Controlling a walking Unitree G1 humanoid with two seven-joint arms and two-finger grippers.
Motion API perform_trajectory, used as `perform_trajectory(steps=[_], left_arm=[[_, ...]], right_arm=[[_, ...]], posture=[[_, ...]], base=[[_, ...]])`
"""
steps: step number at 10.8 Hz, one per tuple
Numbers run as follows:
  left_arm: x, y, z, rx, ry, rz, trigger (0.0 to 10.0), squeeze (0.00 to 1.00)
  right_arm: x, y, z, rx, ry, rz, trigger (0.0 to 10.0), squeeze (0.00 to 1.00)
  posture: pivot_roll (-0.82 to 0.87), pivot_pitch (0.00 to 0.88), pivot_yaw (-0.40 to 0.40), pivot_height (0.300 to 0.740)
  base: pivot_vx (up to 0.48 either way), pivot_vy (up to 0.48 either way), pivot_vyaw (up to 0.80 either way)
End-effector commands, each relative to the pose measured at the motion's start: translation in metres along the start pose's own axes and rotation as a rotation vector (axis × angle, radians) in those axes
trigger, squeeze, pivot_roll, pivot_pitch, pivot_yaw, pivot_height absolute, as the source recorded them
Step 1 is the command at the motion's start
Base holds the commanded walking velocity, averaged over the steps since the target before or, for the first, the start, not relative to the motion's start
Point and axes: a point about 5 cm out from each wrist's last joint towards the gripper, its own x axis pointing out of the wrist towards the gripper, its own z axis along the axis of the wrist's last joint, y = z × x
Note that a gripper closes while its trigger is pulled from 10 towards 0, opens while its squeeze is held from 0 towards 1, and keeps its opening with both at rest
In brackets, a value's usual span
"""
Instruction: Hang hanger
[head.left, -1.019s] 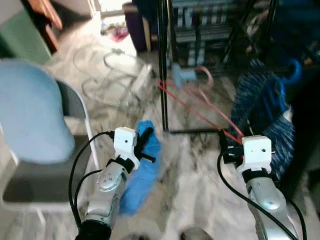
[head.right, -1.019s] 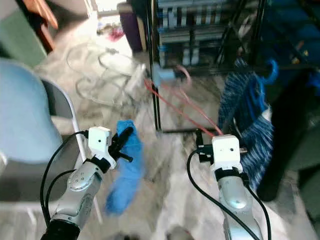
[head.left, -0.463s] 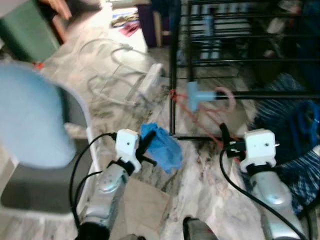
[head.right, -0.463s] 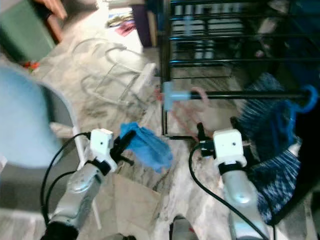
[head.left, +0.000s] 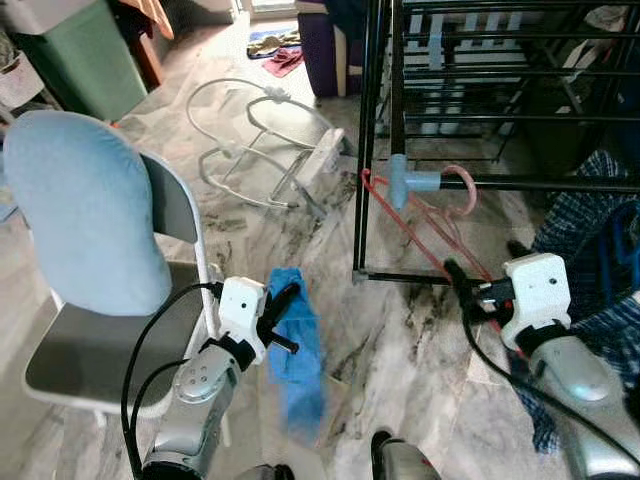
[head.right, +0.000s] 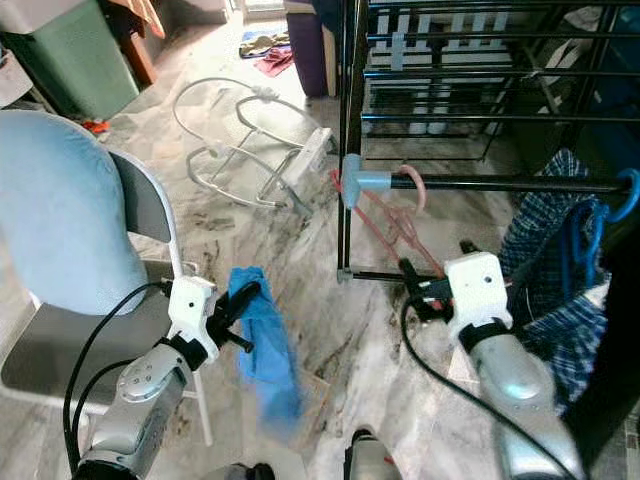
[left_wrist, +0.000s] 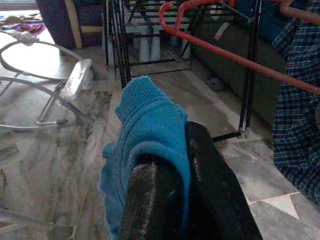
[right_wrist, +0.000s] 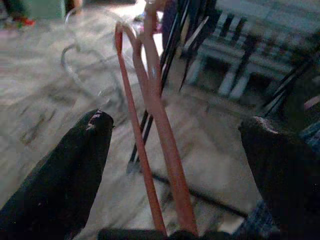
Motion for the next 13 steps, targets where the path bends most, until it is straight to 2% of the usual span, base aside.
perform_trajectory(steps=[1, 2, 3, 6, 7, 10, 13], left_arm=[[-0.001, 0.004, 0.005, 0.011, -0.012, 0.001, 10.0, 0.00], [-0.002, 0.002, 0.004, 0.012, -0.007, -0.007, 10.0, 0.00], [-0.002, 0.002, 0.004, 0.012, -0.006, -0.009, 10.0, 0.00], [-0.004, 0.003, 0.002, 0.007, 0.004, 0.002, 10.0, 0.00], [-0.004, 0.003, 0.001, 0.006, 0.008, 0.005, 10.0, 0.00], [-0.005, 0.004, -0.002, 0.000, 0.020, 0.016, 10.0, 0.00], [-0.003, 0.003, -0.003, -0.006, 0.027, 0.014, 10.0, 0.00]], right_arm=[[0.001, -0.001, 0.004, 0.026, 0.007, 0.032, 10.0, 0.00], [0.007, -0.002, 0.006, 0.072, 0.014, 0.083, 5.8, 0.00], [0.012, -0.003, 0.007, 0.070, 0.017, 0.103, 0.0, 0.00], [0.020, -0.013, 0.014, 0.091, 0.073, 0.195, 0.0, 0.00], [0.021, -0.015, 0.016, 0.133, 0.093, 0.227, 0.0, 0.00], [0.020, -0.017, 0.006, 0.075, 0.182, 0.269, 0.0, 0.00], [0.019, -0.023, -0.001, 0.077, 0.242, 0.289, 0.0, 0.00]], posture=[[-0.17, 0.217, 0.096, 0.740], [-0.17, 0.220, 0.103, 0.740], [-0.16, 0.219, 0.105, 0.740], [-0.16, 0.223, 0.100, 0.740], [-0.15, 0.223, 0.096, 0.740], [-0.16, 0.222, 0.094, 0.740], [-0.17, 0.220, 0.091, 0.740]], base=[[0.000, 0.000, 0.00], [0.000, 0.000, 0.00], [0.000, 0.000, 0.00], [0.000, 0.000, 0.00], [0.000, 0.000, 0.00], [0.000, 0.000, 0.00], [0.000, 0.000, 0.00]])
